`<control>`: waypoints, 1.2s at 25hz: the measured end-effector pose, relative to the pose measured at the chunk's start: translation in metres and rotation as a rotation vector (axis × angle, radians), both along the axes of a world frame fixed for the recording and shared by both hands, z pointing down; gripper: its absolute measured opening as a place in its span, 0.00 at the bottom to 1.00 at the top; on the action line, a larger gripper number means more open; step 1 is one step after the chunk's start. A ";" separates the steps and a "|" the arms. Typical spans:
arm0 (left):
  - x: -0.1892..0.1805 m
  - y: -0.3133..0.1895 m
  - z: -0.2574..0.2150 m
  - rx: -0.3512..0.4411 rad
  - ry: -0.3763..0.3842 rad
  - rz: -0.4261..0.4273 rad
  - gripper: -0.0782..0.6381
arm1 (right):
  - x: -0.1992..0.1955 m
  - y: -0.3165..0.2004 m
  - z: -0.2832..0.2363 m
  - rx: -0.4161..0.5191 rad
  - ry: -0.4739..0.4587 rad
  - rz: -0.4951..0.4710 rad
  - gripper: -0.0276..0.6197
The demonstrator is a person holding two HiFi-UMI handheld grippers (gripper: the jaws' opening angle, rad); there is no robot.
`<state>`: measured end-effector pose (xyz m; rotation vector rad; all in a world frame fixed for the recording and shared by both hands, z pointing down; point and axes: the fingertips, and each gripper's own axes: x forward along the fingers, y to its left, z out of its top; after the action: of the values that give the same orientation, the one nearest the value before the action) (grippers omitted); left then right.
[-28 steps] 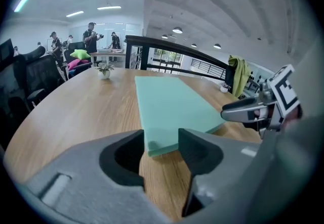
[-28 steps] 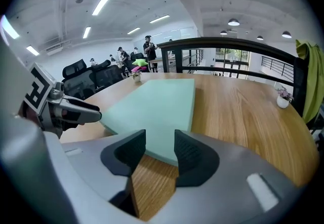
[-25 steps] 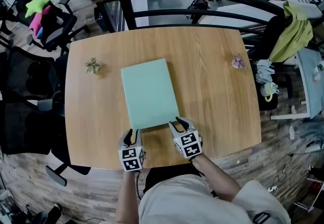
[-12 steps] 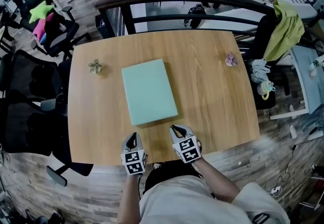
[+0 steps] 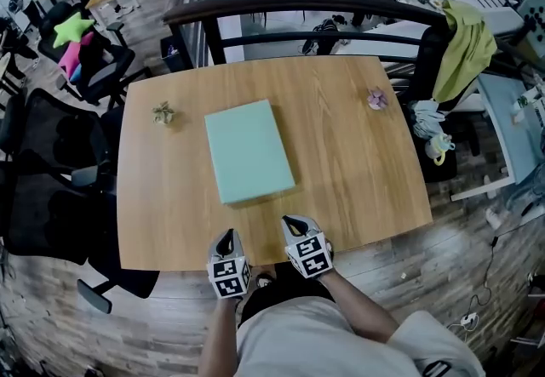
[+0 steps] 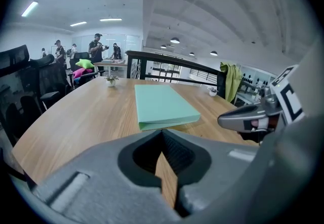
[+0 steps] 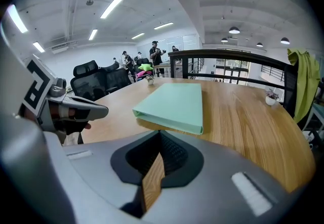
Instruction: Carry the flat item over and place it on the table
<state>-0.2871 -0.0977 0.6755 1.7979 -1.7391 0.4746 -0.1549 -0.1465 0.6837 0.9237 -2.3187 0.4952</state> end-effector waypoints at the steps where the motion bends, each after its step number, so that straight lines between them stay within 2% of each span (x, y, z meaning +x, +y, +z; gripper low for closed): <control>1: 0.002 0.003 -0.001 0.005 0.006 0.001 0.11 | -0.002 0.004 -0.002 0.006 -0.003 0.002 0.06; 8: 0.010 0.024 -0.018 0.063 0.029 0.022 0.11 | -0.013 0.040 -0.023 0.057 0.006 0.014 0.06; 14: 0.016 0.035 -0.029 0.090 0.058 0.027 0.11 | -0.005 0.060 -0.045 0.120 0.040 0.015 0.06; 20: 0.033 0.036 -0.043 0.126 0.069 0.063 0.11 | 0.008 0.065 -0.054 0.147 0.053 0.032 0.06; 30: 0.061 0.025 -0.063 0.179 0.068 0.058 0.11 | 0.033 0.053 -0.059 0.149 0.005 0.026 0.06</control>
<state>-0.2258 -0.0727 0.6130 1.9695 -1.7332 0.2853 -0.1216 -0.0931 0.6244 1.0241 -2.3673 0.3331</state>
